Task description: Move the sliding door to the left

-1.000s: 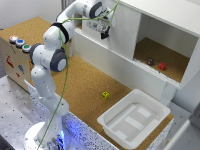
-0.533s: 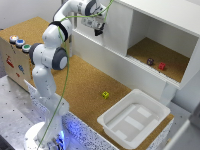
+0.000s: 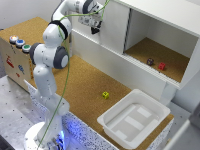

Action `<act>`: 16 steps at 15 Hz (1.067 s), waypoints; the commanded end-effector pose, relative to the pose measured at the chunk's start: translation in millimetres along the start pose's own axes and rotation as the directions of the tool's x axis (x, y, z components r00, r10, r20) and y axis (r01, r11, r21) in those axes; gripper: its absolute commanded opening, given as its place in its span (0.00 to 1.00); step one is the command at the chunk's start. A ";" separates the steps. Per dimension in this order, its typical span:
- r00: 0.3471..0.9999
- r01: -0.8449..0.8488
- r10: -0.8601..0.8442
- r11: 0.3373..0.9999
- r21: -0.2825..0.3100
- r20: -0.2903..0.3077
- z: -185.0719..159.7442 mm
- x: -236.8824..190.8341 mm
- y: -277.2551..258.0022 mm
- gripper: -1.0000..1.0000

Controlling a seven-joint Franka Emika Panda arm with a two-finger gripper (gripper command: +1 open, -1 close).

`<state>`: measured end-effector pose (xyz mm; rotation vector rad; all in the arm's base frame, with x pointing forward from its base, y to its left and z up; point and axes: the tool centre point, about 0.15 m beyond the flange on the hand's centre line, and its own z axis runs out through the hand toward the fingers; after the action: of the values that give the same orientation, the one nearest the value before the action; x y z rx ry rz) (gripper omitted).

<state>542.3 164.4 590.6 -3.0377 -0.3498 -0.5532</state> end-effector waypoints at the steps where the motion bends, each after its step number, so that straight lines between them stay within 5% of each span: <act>1: 0.992 -0.106 0.114 0.984 -0.145 0.051 -8.2 5.1 -11.3 1.00; 16: 0.927 -0.335 0.357 0.926 -0.176 0.112 -13.3 -93.0 78.8 1.00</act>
<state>503.5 113.0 577.6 -3.2021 0.1318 -0.3574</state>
